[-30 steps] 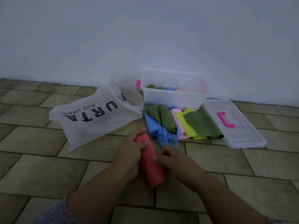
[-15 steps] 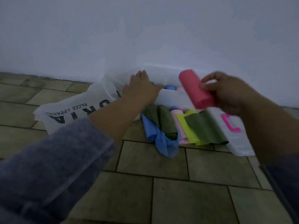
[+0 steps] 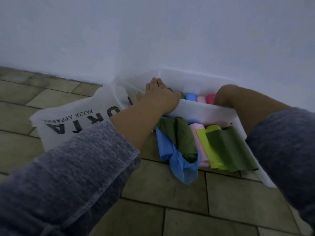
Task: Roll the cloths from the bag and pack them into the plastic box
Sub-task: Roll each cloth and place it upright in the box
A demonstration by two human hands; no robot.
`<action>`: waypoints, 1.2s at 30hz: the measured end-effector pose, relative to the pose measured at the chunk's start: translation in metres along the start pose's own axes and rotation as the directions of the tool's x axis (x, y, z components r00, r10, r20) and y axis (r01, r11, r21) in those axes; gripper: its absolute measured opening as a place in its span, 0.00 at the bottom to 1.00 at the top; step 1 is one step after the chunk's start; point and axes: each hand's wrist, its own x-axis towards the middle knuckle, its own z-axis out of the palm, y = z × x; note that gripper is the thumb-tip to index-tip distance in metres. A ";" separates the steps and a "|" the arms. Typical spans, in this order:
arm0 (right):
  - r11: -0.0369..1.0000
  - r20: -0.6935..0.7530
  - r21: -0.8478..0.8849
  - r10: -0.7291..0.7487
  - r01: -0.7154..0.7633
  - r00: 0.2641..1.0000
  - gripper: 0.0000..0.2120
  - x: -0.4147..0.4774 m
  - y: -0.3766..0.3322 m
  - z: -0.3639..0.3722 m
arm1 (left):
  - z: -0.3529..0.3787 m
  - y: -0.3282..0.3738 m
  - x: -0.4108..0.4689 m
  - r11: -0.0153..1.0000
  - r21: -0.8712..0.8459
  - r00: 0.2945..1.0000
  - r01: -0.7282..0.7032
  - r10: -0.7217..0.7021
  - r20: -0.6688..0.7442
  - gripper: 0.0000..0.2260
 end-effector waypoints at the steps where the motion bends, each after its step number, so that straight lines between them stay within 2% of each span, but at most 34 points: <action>1: 1.000 0.006 -0.013 -0.003 0.003 1.000 0.17 0.001 -0.002 -0.002 | 0.000 0.000 -0.001 1.000 0.001 1.000 0.000 0.000 -0.005 0.38; 4: 1.000 0.014 0.001 0.001 -0.001 1.000 0.11 0.001 -0.004 -0.008 | -0.001 -0.001 -0.002 1.000 0.006 1.000 0.000 0.000 -0.014 0.38; 6: 0.995 0.111 0.097 0.002 -0.013 0.994 0.06 0.005 0.000 -0.007 | -0.001 -0.001 -0.002 1.000 0.013 1.000 0.001 -0.001 -0.013 0.38; 10: 0.980 0.276 0.189 0.010 -0.065 0.961 0.08 0.012 0.006 -0.001 | 0.001 -0.001 0.000 1.000 0.008 1.000 0.000 0.000 -0.008 0.38; 17: 0.980 0.242 0.192 0.001 -0.049 0.970 0.10 0.013 0.002 0.007 | 0.005 -0.003 0.005 1.000 -0.029 1.000 -0.011 0.011 -0.012 0.39; 19: 0.984 0.109 0.175 -0.033 0.013 0.994 0.15 0.006 -0.002 0.009 | 0.002 -0.003 0.003 1.000 -0.024 1.000 -0.016 0.015 -0.011 0.39; 21: 0.974 -0.180 0.202 -0.067 0.103 0.981 0.15 -0.011 -0.005 0.008 | -0.004 -0.003 -0.004 0.999 -0.011 0.999 -0.033 0.033 0.002 0.39; 23: 0.907 -0.449 0.380 0.008 0.183 0.893 0.13 -0.038 -0.001 0.009 | -0.009 -0.007 -0.021 0.996 -0.027 0.996 -0.083 0.083 -0.022 0.37; 24: 0.855 -0.559 0.462 0.075 0.234 0.826 0.14 -0.054 0.003 0.010 | -0.011 -0.012 -0.034 0.991 -0.025 0.991 -0.129 0.128 -0.050 0.36; 26: 0.805 -0.689 0.513 0.177 0.300 0.703 0.14 -0.086 0.014 0.021 | -0.006 -0.026 -0.068 0.976 0.010 0.971 -0.216 0.216 -0.098 0.33; 27: 0.808 -0.706 0.512 0.202 0.292 0.679 0.13 -0.099 0.021 0.029 | 0.001 -0.034 -0.087 0.971 0.040 0.967 -0.238 0.240 -0.087 0.29; 28: 0.817 -0.686 0.519 0.223 0.250 0.693 0.12 -0.110 0.028 0.039 | 0.009 -0.042 -0.107 0.969 0.086 0.971 -0.231 0.235 -0.036 0.24; 30: 0.852 -0.554 0.518 0.262 0.080 0.790 0.10 -0.124 0.043 0.063 | 0.033 -0.050 -0.143 0.961 0.195 0.977 -0.195 0.175 0.118 0.23; 33: 0.897 -0.262 0.381 0.337 -0.224 0.904 0.19 -0.135 0.060 0.090 | 0.072 -0.053 -0.172 0.954 0.204 0.948 -0.222 0.162 0.273 0.37; 36: 0.875 -0.080 0.388 0.346 -0.291 0.935 0.20 -0.142 0.061 0.101 | 0.088 -0.056 -0.182 0.940 0.226 0.927 -0.255 0.171 0.334 0.42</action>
